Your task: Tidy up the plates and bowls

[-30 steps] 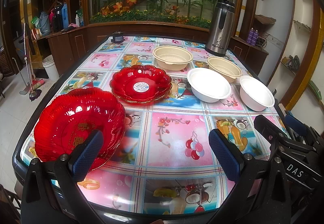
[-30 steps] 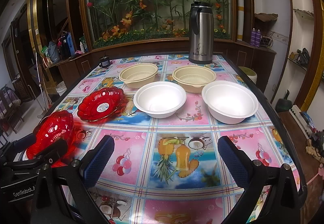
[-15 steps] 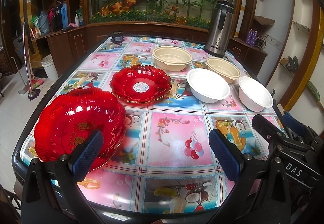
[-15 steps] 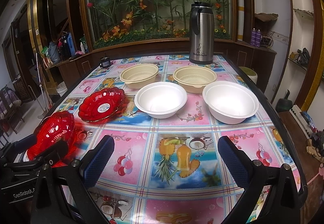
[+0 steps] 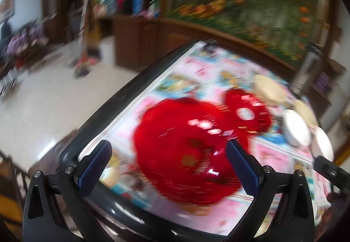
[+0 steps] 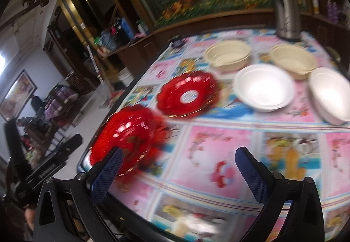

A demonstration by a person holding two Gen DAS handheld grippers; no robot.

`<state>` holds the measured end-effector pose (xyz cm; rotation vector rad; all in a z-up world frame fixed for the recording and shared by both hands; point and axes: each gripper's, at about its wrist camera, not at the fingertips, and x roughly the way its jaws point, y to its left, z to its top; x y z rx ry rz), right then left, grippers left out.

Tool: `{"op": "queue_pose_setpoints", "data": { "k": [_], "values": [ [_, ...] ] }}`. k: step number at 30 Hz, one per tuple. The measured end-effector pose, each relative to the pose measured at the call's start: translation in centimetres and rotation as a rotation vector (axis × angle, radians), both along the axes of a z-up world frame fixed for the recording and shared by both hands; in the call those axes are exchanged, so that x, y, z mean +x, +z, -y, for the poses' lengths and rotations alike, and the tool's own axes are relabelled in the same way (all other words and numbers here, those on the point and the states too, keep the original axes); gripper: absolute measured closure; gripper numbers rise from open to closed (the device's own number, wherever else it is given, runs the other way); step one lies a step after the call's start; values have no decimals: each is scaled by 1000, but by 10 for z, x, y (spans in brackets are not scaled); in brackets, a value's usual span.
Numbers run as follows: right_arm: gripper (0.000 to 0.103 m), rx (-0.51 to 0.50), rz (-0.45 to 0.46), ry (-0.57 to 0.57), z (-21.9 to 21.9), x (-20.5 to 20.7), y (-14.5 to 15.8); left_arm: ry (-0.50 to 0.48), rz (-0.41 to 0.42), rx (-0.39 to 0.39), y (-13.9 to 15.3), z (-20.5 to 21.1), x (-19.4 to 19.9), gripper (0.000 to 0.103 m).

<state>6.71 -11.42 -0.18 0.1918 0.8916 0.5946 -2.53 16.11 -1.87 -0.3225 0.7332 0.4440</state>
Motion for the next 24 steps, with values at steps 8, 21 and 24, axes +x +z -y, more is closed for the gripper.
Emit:
{"op": "queue_pose_setpoints", "data": {
  "k": [8, 21, 24],
  "values": [
    [2, 62, -175, 129, -74, 34, -34, 8, -133, -16, -37, -15, 24, 0],
    [93, -61, -346, 91, -119, 64, -95, 24, -209, -144, -77, -31, 33, 85],
    [93, -73, -339, 89, -121, 62, -96, 39, -189, -141, -70, -33, 28, 88]
  ]
}}
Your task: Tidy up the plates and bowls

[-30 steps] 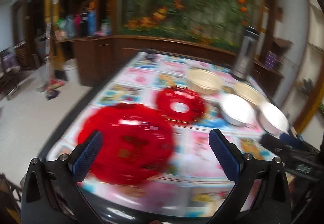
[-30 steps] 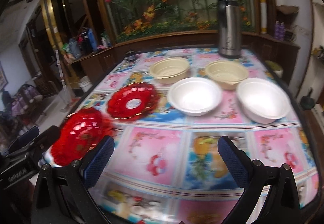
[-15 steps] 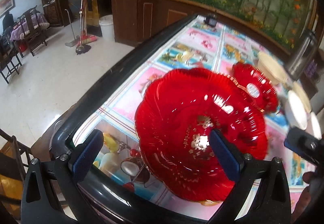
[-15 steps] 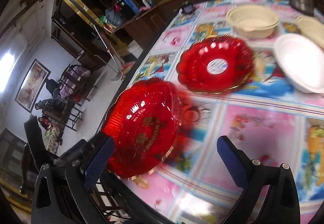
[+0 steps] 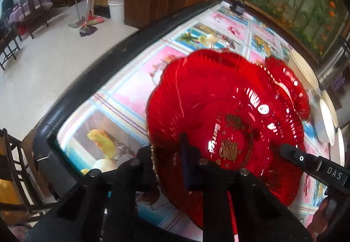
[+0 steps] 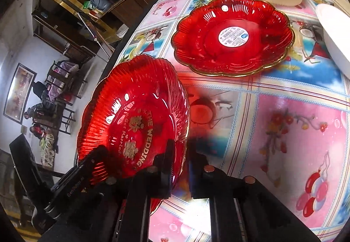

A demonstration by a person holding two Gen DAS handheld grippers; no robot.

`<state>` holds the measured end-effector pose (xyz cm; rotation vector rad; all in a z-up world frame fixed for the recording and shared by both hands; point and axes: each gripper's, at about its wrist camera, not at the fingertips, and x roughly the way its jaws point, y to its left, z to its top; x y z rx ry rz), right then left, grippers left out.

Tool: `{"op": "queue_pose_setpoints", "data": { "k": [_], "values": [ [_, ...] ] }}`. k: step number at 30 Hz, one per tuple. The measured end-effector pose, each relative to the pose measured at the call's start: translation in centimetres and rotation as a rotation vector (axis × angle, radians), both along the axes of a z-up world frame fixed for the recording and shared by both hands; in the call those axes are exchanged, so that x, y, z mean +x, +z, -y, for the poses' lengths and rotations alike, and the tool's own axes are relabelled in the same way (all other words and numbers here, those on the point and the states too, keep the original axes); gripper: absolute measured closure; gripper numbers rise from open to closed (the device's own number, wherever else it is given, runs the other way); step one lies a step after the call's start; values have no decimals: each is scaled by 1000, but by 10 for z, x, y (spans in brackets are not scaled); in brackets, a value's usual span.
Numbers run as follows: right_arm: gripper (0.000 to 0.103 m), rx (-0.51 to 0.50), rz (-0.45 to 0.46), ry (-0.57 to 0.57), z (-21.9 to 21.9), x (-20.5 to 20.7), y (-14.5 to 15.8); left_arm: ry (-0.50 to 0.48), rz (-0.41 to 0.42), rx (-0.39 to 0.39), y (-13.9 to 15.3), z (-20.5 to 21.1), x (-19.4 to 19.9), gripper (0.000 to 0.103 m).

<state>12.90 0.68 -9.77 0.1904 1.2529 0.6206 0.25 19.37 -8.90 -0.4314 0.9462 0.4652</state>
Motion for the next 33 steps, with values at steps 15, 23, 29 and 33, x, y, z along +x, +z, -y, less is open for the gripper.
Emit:
{"op": "queue_pose_setpoints", "data": {
  "k": [15, 23, 29, 33],
  "values": [
    [93, 21, 100, 70, -24, -18, 26, 43, 48, 34, 11, -17, -10, 88],
    [93, 16, 114, 42, -11, -20, 24, 13, 69, 52, 18, -5, -8, 88],
    [92, 18, 113, 22, -2, -21, 23, -6, 43, 47, 9, -2, -2, 88],
    [91, 16, 99, 10, 3, -21, 20, -15, 29, 45, 5, 2, -1, 88]
  ]
}}
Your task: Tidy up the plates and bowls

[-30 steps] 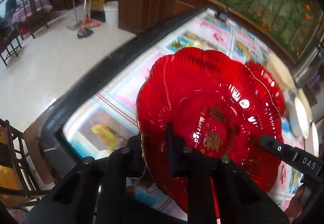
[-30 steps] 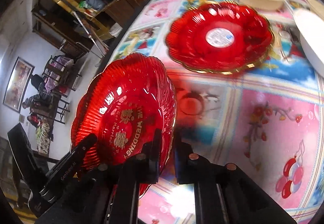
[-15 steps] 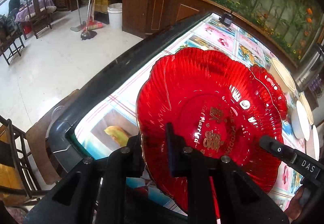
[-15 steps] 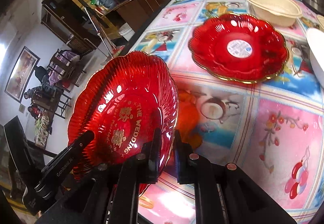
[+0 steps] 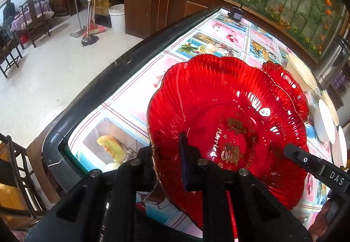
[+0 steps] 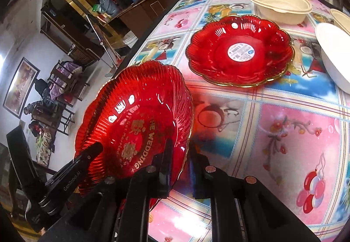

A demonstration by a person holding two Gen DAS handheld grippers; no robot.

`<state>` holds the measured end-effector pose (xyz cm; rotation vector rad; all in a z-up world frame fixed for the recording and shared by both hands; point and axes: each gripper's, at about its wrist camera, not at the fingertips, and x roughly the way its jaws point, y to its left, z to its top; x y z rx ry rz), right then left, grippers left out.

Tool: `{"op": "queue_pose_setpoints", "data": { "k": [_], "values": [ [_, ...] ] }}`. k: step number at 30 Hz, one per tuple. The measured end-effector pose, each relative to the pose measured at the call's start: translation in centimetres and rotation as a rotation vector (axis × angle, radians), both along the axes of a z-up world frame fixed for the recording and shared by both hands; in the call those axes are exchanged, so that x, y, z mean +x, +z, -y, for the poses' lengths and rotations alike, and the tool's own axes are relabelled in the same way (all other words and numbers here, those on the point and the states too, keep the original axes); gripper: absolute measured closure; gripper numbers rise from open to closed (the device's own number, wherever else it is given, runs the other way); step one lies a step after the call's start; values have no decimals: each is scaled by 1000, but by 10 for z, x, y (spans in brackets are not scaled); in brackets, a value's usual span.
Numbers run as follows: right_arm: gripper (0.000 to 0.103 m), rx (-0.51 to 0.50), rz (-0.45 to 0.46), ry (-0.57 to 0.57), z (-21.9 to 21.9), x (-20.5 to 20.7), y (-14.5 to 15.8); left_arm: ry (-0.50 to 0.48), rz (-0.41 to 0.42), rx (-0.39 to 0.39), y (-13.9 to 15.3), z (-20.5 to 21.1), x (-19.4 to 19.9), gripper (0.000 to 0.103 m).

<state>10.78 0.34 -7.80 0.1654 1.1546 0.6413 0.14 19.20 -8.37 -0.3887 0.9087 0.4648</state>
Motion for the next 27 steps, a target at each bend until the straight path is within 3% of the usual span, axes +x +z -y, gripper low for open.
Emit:
{"op": "queue_pose_setpoints", "data": {
  "k": [5, 11, 13, 14, 15, 18, 21, 23, 27],
  "values": [
    [91, 9, 3, -14, 9, -2, 1, -23, 7, 7, 1, 5, 3, 88],
    [82, 4, -18, -18, 17, -3, -6, -20, -25, -14, -9, 5, 4, 88],
    [72, 6, -22, -21, 20, -3, -6, -20, -25, -28, -8, 2, 2, 87],
    [61, 9, -17, -29, 23, -3, -5, -15, -23, -35, -6, 0, 1, 85],
    [56, 15, -7, -37, 27, -3, -3, -1, -18, -36, -3, -4, -2, 75],
    [46, 41, 6, -72, 41, -1, 4, 55, 25, -45, 8, -15, -9, 32],
    [33, 90, 14, -127, 61, 4, 12, 108, 81, -32, 25, -25, -11, 28],
    [30, 139, 11, -166, 76, 10, 17, 103, 102, -30, 40, -27, -4, 26],
    [19, 198, 3, -239, 98, 28, 26, -14, 134, -21, 72, -9, 32, 20]
  ]
}}
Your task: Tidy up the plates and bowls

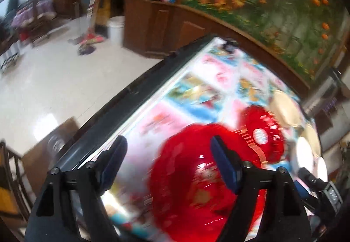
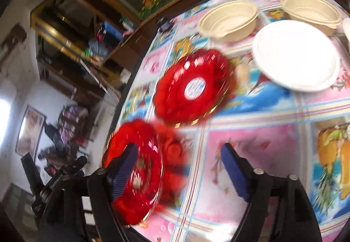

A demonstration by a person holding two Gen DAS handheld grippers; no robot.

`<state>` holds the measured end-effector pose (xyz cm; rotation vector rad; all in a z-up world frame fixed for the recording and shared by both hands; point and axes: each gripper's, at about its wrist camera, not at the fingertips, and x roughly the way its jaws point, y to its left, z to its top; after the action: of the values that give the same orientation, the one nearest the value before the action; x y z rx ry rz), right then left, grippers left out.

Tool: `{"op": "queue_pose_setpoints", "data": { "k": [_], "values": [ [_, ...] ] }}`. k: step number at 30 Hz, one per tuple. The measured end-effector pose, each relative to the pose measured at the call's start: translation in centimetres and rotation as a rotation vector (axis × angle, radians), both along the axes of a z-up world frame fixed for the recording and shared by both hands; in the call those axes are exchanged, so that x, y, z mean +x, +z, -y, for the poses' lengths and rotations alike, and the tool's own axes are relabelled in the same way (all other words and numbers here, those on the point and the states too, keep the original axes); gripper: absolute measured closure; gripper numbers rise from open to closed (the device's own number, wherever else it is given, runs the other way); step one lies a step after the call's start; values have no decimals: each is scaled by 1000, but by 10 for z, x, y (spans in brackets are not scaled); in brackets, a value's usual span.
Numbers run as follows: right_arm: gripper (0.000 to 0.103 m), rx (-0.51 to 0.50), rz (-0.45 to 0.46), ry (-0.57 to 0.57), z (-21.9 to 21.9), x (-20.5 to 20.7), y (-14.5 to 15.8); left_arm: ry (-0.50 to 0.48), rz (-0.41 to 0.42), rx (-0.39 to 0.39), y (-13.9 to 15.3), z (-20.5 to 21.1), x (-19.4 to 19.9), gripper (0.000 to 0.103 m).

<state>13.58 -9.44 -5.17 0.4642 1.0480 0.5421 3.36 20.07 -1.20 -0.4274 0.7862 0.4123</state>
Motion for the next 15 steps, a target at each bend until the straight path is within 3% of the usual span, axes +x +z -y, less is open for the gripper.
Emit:
{"op": "queue_pose_setpoints", "data": {
  "k": [3, 6, 11, 15],
  "values": [
    [19, 24, -5, -23, 9, 14, 6, -102, 2, 21, 13, 20, 33, 20],
    [19, 55, -48, -40, 15, 36, 3, -208, -50, 16, 10, 42, 79, 20],
    [19, 69, -100, -38, 17, 63, -6, -295, -174, -35, -18, 69, 137, 21],
    [22, 66, -145, -64, 18, 86, -20, -304, -216, -32, -32, 79, 159, 21]
  ]
}}
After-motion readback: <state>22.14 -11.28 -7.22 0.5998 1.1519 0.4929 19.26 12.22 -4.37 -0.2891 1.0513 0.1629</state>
